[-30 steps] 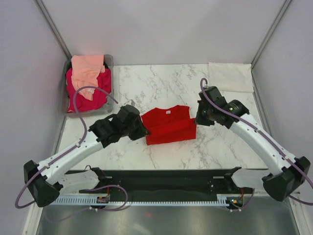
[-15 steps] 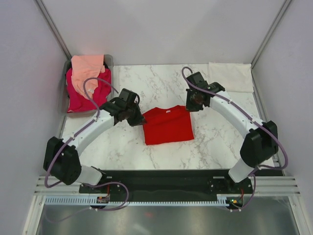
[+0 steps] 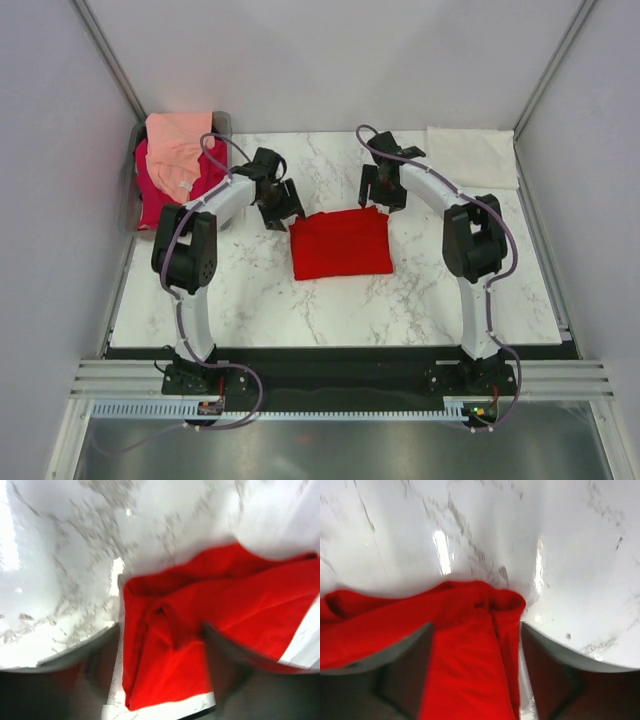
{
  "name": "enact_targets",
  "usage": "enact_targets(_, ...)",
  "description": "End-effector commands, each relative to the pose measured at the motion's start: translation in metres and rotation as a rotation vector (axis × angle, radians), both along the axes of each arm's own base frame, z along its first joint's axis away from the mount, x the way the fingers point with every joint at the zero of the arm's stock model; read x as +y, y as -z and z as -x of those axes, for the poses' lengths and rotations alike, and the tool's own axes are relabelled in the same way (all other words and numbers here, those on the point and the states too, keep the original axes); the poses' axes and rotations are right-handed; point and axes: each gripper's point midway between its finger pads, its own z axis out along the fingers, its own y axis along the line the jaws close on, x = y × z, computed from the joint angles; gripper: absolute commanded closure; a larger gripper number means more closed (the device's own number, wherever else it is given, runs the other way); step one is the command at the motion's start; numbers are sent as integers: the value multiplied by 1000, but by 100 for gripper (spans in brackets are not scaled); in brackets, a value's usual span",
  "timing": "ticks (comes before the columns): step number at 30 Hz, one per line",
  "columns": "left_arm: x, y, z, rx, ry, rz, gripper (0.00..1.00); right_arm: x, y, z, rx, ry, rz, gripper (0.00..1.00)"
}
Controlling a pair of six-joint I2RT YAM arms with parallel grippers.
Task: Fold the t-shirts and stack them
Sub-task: Fold the tshirt, then neatly place the folded tshirt to the corner
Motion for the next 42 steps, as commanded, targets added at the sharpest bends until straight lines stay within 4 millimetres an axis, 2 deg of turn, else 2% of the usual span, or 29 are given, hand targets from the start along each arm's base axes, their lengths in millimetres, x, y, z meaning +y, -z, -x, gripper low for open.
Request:
enact_targets(1, 6, -14, -21, -12, 59, 27, 19, -16, -45, -42, -117, 51, 20, 13)
enact_targets(2, 4, -30, -27, -40, 70, 29, 7, -21, -59, -44, -142, 67, 32, 11)
enact_targets(3, 5, -40, -27, -56, 82, 24, 3, -22, -67, -40, -150, 66, 32, 8)
enact_targets(4, 8, -50, -29, -78, 77, 10, 0, -24, -73, -36, -160, 68, 29, 6)
enact_targets(5, 10, -74, -27, -123, 73, 15, 0, -26, -95, -30, -203, 70, 12, 6)
enact_targets(6, 10, -83, -24, -137, 71, 17, 0, -29, -85, -19, -184, 67, 18, 4)
enact_targets(7, 10, -93, -19, -150, 72, 28, 0, -32, -87, -12, -188, 65, 16, 3)
enact_targets(8, 12, -107, -9, -169, 73, 41, 0, -36, -101, -3, -217, 68, 3, 3)
enact_targets(9, 11, -117, -1, -181, 78, 59, 0, -35, -83, 11, -183, 47, -10, 2)
enact_targets(10, 10, -111, 15, -158, 91, 62, 1, -37, -91, 19, -206, 35, -36, 2)
enact_targets(11, 11, -113, 25, -160, 98, 59, 1, -39, -67, 36, -149, 17, -50, 2)
enact_targets(12, 13, -135, 39, -215, 107, 69, 1, -35, -66, 35, -173, 3, -94, 2)
enact_targets(13, 14, -136, 50, -220, 118, 69, 1, -26, -61, 43, -148, -31, -160, 2)
enact_targets(14, 20, -128, 67, -199, 123, 62, 2, -29, -59, 45, -149, -40, -183, 2)
enact_targets(15, 24, -143, 83, -248, 139, 71, 2, -28, -49, 48, -138, -49, -203, 2)
enact_targets(16, 30, -129, 101, -222, 143, 57, 3, -28, -43, 50, -118, -58, -230, 2)
enact_targets(18, 37, -126, 122, -237, 164, 51, 3, -26, -38, 48, -109, -72, -241, 4)
enact_targets(19, 42, -140, 136, -300, 170, 60, 4, -25, -31, 46, -92, -79, -246, 4)
enact_targets(20, 48, -124, 150, -276, 176, 43, 5, -22, -29, 45, -86, -91, -261, 4)
enact_targets(22, 63, -130, 167, -341, 149, 11, 7, -21, -23, 39, -77, -93, -265, 7)
enact_targets(25, 78, -112, 188, -342, 102, -18, 8, -20, -16, 30, -77, -85, -279, 10)
enact_targets(26, 81, -122, 195, -395, 85, 0, 8, -17, -15, 27, -80, -88, -291, 11)
enact_targets(28, 86, -117, 202, -416, 62, -3, 8, -12, -4, 25, -59, -90, -305, 12)
enact_targets(32, 94, -120, 207, -481, 38, -11, 8, -3, 16, 19, -46, -77, -358, 15)
enact_targets(35, 92, -122, 209, -488, 52, 1, 8, 1, 35, 19, -23, -75, -372, 20)
enact_targets(36, 92, -121, 208, -493, 45, 0, 8, 1, 40, 19, -19, -73, -371, 25)
enact_targets(37, 93, -115, 207, -481, 37, -3, 8, 1, 47, 19, -10, -75, -370, 26)
enact_targets(41, 91, -112, 204, -464, 44, -8, 12, 4, 58, 18, -9, -91, -386, 53)
enact_targets(42, 92, -112, 204, -462, 45, -11, 13, 6, 59, 18, -7, -95, -390, 68)
